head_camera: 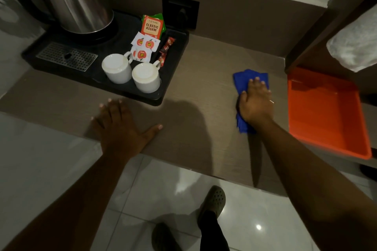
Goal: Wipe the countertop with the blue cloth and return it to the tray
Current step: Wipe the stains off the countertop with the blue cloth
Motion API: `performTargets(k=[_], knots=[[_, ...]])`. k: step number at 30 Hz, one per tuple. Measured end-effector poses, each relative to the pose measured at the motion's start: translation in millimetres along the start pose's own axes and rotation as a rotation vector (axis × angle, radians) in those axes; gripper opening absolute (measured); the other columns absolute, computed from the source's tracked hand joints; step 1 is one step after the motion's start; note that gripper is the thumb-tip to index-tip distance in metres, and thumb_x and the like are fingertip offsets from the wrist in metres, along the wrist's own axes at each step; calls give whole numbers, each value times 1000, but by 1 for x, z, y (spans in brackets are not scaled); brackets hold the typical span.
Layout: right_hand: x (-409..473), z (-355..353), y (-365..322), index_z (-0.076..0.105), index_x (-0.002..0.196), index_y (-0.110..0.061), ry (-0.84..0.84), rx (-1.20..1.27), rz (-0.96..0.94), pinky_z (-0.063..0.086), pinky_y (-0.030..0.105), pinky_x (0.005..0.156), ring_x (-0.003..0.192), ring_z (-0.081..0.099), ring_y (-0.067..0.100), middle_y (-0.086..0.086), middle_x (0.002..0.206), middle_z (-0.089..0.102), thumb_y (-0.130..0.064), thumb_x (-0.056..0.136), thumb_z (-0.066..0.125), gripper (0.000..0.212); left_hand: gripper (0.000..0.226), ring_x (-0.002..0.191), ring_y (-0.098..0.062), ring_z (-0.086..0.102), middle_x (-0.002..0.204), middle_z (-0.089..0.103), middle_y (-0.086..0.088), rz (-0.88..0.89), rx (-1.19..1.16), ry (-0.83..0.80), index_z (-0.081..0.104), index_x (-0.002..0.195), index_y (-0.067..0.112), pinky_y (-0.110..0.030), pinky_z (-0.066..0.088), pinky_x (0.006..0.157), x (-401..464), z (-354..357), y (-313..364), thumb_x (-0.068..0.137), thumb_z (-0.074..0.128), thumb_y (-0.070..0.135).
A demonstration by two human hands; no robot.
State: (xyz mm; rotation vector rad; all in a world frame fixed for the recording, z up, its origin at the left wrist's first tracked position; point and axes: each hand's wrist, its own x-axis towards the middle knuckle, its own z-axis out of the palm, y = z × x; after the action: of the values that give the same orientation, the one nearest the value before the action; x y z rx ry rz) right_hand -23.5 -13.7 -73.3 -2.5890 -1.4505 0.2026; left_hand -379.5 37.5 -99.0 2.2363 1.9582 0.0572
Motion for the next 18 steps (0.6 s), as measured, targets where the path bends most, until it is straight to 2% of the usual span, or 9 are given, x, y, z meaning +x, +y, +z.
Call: performTargets(k=[4,6,7,12,16,18], knots=[[-21,11,-24,10,149,-2,62,44,421,4,48,119,147,4,33,19,160,7,-33,98,25,61,139,143,-49,19,157,23,-31,-11,2,5,20,150,1,-73,14,111,1,1,1,56,18,104],[-27,20,-56,8,149,0,55,52,494,1,47,119,147,2,34,20,159,4,-32,98,24,62,138,141,-50,23,156,22,-31,-9,14,4,21,149,1,-73,15,111,2,3,1,58,18,103],[-28,26,-74,8,149,0,42,52,437,1,47,118,147,2,34,20,159,5,-31,98,24,62,136,140,-51,24,156,23,-31,-6,18,7,22,149,1,-74,15,110,2,3,1,59,18,103],[-12,45,-127,11,149,-6,-50,25,-169,0,45,117,147,5,31,16,160,8,-37,97,30,63,137,145,-50,17,158,20,-30,-9,-3,7,18,151,1,-72,16,112,0,2,1,58,19,102],[28,42,-118,16,149,-14,-111,3,-425,5,43,117,147,9,24,9,160,14,-41,95,28,62,136,146,-49,14,159,18,-29,-12,17,11,16,152,2,-71,15,113,-1,0,2,59,18,101],[54,36,-112,18,150,-15,-125,9,-495,5,40,117,147,10,22,7,160,15,-41,95,28,61,136,147,-47,13,160,16,-28,-22,38,7,16,152,4,-71,16,113,0,-1,3,58,17,102]])
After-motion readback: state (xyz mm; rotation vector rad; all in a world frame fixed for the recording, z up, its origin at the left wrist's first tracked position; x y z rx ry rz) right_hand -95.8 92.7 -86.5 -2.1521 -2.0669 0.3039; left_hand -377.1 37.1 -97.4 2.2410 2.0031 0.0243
